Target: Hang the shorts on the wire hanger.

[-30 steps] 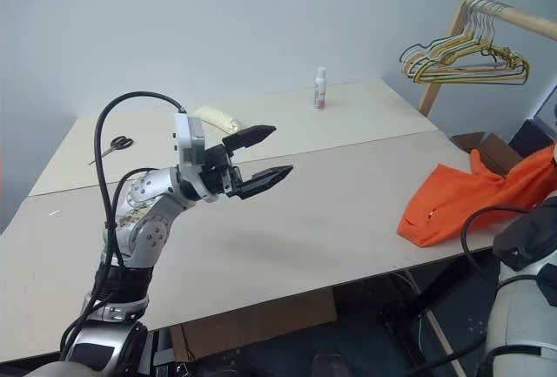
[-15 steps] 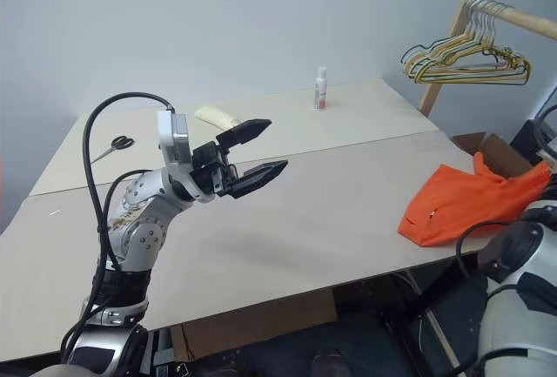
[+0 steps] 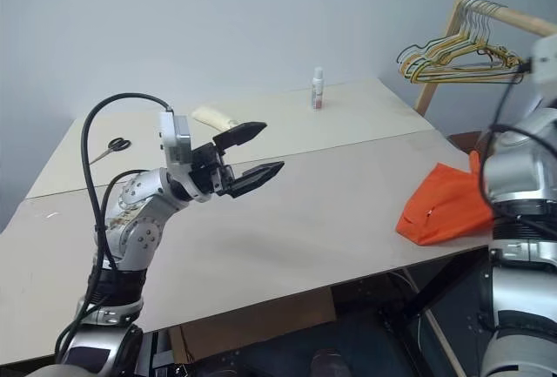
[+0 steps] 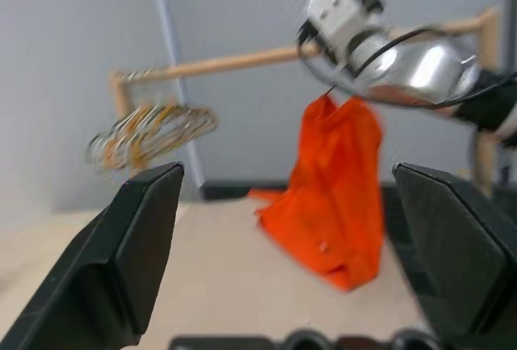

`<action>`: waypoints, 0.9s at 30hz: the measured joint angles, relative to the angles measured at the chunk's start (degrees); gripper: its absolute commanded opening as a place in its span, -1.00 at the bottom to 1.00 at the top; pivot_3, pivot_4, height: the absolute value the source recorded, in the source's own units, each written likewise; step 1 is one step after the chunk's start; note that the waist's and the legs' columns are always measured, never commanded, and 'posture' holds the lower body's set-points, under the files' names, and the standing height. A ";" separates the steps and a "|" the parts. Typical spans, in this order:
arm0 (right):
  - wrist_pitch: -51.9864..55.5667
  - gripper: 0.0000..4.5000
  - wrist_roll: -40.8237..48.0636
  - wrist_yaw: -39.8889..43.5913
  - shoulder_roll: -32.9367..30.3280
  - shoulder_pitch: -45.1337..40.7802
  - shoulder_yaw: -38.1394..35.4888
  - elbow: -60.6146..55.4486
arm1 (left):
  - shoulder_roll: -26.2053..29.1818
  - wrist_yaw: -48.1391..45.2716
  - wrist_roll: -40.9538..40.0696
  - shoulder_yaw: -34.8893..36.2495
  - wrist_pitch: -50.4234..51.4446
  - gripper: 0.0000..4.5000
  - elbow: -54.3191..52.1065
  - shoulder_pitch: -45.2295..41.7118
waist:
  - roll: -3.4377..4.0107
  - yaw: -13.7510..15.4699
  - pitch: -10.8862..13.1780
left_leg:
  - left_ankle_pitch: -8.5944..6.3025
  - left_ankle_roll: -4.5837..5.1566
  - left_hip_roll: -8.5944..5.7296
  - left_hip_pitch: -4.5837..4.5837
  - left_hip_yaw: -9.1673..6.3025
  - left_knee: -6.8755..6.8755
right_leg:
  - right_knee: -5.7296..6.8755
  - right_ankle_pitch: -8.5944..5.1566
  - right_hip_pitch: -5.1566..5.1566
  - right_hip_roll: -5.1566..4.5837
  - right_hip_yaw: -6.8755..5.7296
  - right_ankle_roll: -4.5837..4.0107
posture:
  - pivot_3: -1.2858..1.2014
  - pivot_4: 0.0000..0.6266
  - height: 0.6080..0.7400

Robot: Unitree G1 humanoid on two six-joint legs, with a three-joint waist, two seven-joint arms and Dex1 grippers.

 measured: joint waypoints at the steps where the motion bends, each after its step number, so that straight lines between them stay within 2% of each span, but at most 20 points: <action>1: -1.62 0.99 0.03 2.36 0.17 0.94 0.37 -1.89 | 1.20 0.38 1.12 0.00 0.01 1.00 0.57 0.49 | -0.01 0.10 0.01 | 0.00 0.00 0.01 0.00 -0.01 0.00 | 0.00 0.00 0.00 0.00 -0.01 0.00 | 0.02 -1.00 1.00; 7: -11.44 0.99 6.00 20.88 4.23 7.14 2.35 -12.48 | 8.98 1.47 6.19 1.27 -0.07 1.00 1.13 4.97 | -0.49 0.69 0.22 | 0.00 0.00 0.11 0.07 -0.03 -0.03 | 0.06 0.01 -0.01 0.02 -0.03 0.00 | 0.12 -1.00 1.00; 13: -13.99 0.99 17.54 46.82 5.74 13.82 5.47 -17.80 | 12.41 3.07 9.44 3.39 -1.40 1.00 0.36 11.16 | -0.87 4.99 0.49 | 0.00 -0.02 0.12 0.03 -0.09 -0.13 | 0.04 0.02 -0.14 -0.07 -0.13 -0.02 | 0.17 -1.00 1.00; 18: -14.62 0.99 25.08 65.92 1.92 17.69 6.85 -22.60 | 12.51 4.18 9.49 4.12 -1.25 1.00 -2.68 15.43 | -1.07 9.18 0.56 | 0.04 -0.11 0.02 -0.42 -0.48 -0.14 | -0.03 0.01 -0.44 -0.32 -0.66 -0.10 | 0.20 -1.00 1.00; 23: -14.06 0.99 27.16 75.78 -0.28 23.52 8.22 -26.67 | 13.72 4.21 9.54 4.89 -1.21 1.00 -4.58 18.56 | -1.18 11.77 0.51 | 0.26 -0.49 -0.03 -0.98 -0.64 -0.16 | 0.07 0.02 -1.05 -0.32 -0.87 -0.28 | 0.20 -1.00 1.00; 27: -13.63 0.99 27.09 78.80 -0.42 27.28 9.31 -27.61 | 14.64 4.00 9.92 4.94 -1.26 1.00 -4.63 20.11 | -1.18 12.74 0.51 | 0.27 -0.49 -0.02 -1.03 -0.67 -0.16 | 0.08 0.04 -1.06 -0.25 -0.92 -0.33 | 0.19 -1.00 1.00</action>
